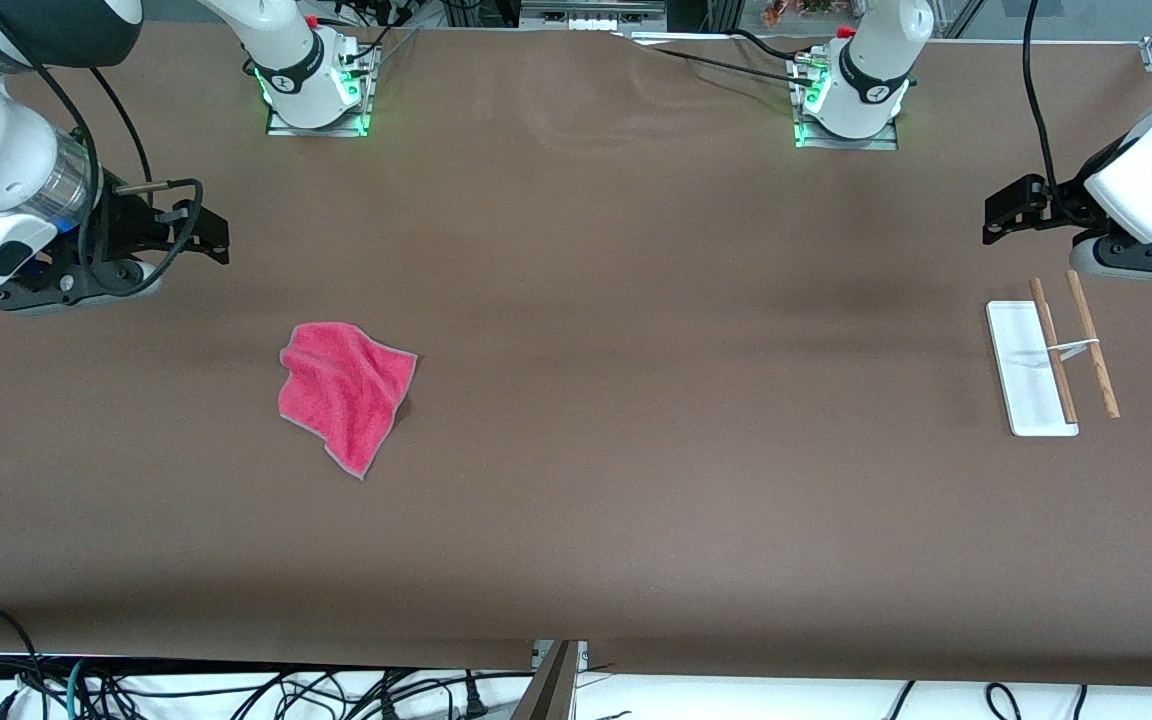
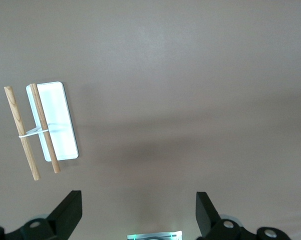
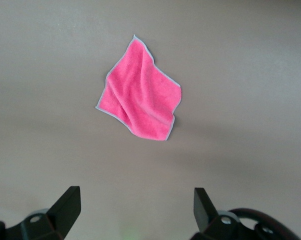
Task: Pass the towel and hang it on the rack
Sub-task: 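Move the right gripper down over the pink towel's corner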
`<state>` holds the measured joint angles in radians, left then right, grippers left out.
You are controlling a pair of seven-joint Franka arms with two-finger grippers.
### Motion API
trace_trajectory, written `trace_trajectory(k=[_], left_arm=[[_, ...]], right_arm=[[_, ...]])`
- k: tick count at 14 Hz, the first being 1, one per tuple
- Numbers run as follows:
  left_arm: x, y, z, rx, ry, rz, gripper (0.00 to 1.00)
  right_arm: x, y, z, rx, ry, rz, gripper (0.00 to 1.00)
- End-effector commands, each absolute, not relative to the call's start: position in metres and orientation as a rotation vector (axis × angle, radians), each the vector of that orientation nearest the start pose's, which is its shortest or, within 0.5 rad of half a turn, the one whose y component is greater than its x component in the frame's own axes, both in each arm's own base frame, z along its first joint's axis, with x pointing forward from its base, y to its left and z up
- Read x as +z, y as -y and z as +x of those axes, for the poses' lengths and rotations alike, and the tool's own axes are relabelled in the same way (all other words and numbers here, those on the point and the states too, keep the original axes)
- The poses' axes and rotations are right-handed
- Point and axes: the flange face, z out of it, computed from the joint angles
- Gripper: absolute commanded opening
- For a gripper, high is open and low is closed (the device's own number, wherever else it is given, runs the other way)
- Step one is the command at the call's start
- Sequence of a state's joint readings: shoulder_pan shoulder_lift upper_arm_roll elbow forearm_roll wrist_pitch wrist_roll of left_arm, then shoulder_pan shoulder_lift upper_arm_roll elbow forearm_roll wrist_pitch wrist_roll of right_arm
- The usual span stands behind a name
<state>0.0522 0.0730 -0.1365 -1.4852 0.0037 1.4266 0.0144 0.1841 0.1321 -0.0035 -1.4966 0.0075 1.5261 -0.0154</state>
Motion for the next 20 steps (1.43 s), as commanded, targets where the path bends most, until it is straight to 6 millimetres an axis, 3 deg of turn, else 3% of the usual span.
trace_trajectory(k=[1,7,9,12,17,20], left_arm=[[0.62,0.041,0.556,0.207,-0.162,-3.116,1.0],[0.62,0.041,0.556,0.209,-0.162,-3.116,1.0],[0.62,0.041,0.556,0.209,-0.162,-3.116,1.0],[0.62,0.041,0.556,0.207,-0.162,-3.116,1.0],[0.62,0.041,0.556,0.209,-0.165,-3.116,1.0],[0.62,0.041,0.556,0.207,-0.165,-3.116,1.0]], right_arm=[[0.589,-0.104,0.571,0.165,0.316,-3.137,1.0],[0.585,-0.109,0.573,0.164,0.351,-3.149,1.0],[0.572,-0.119,0.574,0.203,0.368,-3.141,1.0],[0.512,-0.16,0.585,0.245,0.413,-3.105,1.0],[0.39,-0.231,0.605,0.221,0.308,-3.128,1.0],[0.323,-0.256,0.603,0.235,0.292,-3.137,1.0]])
